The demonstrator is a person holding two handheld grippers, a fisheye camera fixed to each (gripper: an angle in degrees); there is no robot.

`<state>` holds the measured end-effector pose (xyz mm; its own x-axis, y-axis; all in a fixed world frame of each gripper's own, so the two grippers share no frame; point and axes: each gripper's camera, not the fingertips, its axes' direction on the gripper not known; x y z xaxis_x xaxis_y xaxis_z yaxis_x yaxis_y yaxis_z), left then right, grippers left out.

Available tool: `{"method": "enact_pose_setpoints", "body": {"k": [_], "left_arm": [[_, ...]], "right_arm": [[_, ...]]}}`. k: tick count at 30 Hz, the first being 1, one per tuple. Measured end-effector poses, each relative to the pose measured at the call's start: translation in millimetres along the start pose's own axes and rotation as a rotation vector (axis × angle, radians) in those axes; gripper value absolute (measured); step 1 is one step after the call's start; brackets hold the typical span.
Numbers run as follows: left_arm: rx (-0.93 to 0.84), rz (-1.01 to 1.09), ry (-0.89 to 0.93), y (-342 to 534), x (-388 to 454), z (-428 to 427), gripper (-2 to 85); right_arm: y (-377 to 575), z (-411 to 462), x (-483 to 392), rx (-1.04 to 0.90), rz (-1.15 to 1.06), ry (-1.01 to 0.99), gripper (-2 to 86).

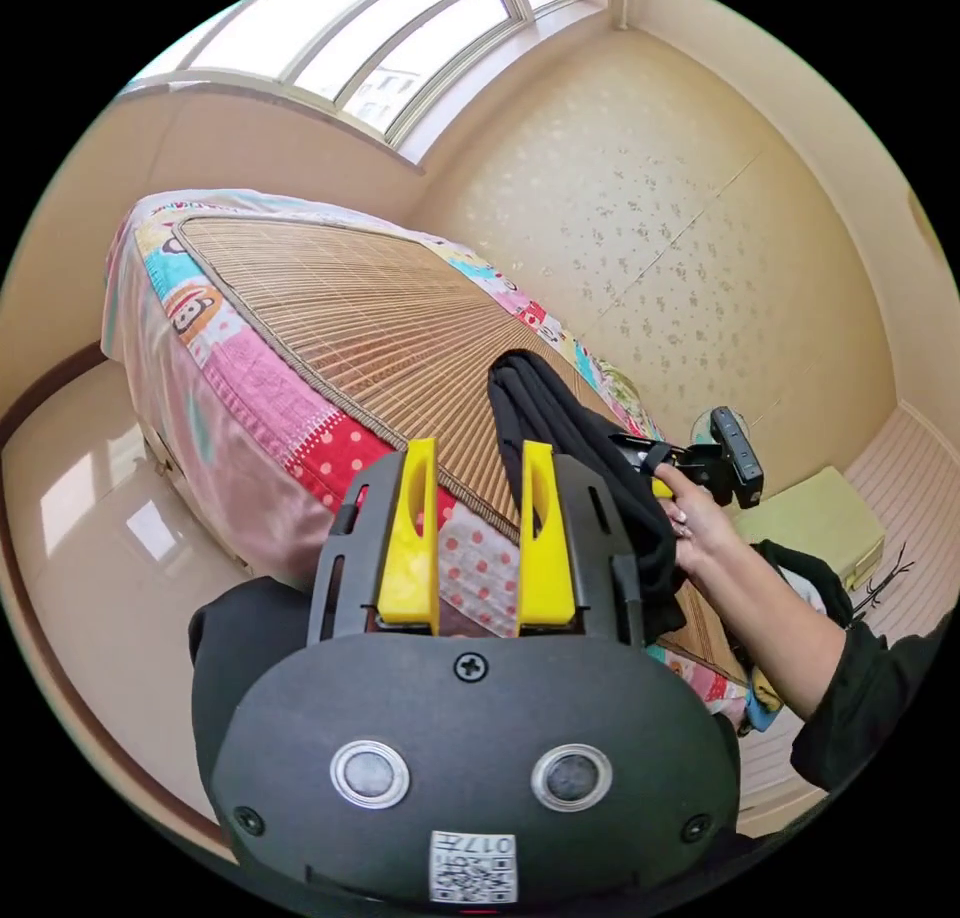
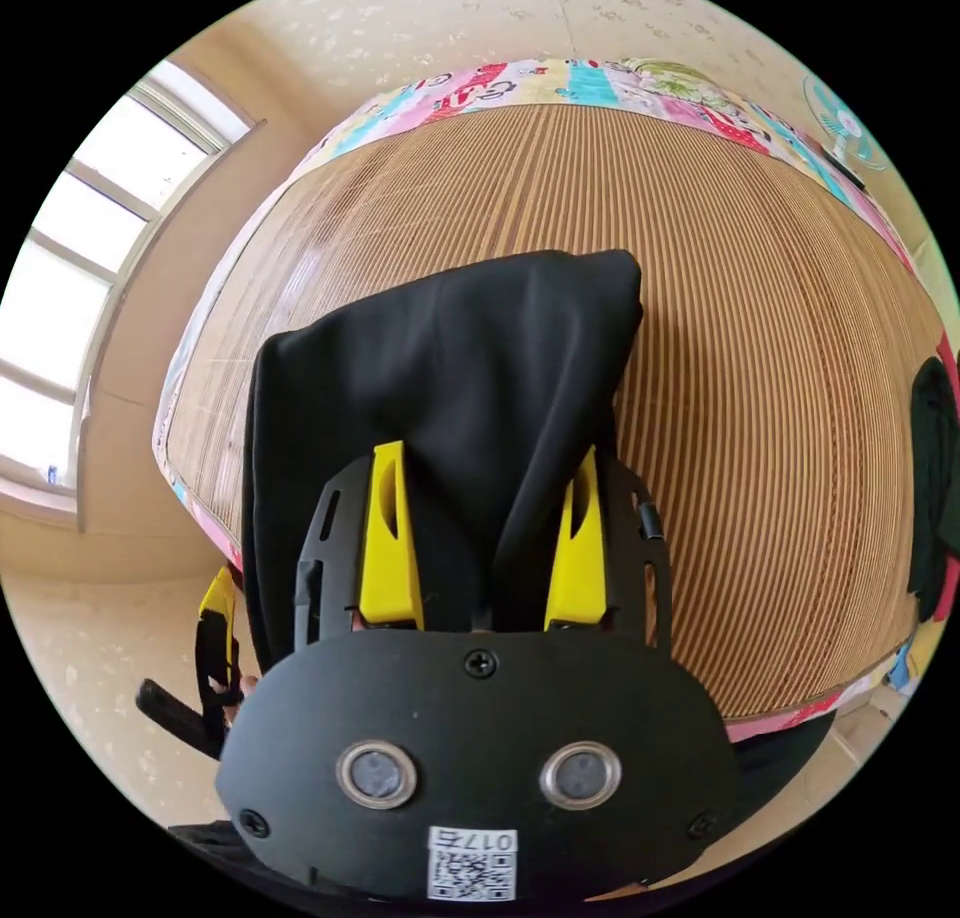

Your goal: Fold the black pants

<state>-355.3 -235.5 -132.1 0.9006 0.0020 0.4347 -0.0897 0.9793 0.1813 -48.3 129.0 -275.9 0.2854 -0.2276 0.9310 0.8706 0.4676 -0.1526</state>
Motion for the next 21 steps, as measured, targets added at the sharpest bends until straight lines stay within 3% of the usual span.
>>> {"method": "enact_pose_setpoints", "body": {"k": [5, 11, 14, 18, 20, 21], "left_arm": [[-0.086, 0.012, 0.02, -8.5, -8.6, 20.2, 11.8], [0.116, -0.053, -0.094, -18.8, -29.3, -10.2, 10.1], [0.203, -0.116, -0.123, -18.3, -44.5, -18.5, 10.2], [0.064, -0.121, -0.088, -33.2, -51.1, 8.4, 11.2], [0.048, -0.119, -0.09, -35.7, -51.9, 14.2, 11.4], [0.054, -0.121, -0.091, -36.1, -52.7, 14.9, 11.4]], "right_arm": [[-66.0, 43.7, -69.6, -0.014, 0.009, -0.041, 20.8], [-107.7, 89.6, -142.8, 0.055, 0.288, -0.111, 19.0], [-125.2, 114.7, -171.4, 0.0, 0.39, -0.245, 17.1], [-122.5, 172.5, -179.4, -0.213, 0.582, -0.796, 13.6], [-115.0, 204.7, -190.0, -0.377, 0.514, -1.045, 11.9], [-111.5, 215.8, -198.6, -0.434, 0.375, -1.168, 11.5]]}}
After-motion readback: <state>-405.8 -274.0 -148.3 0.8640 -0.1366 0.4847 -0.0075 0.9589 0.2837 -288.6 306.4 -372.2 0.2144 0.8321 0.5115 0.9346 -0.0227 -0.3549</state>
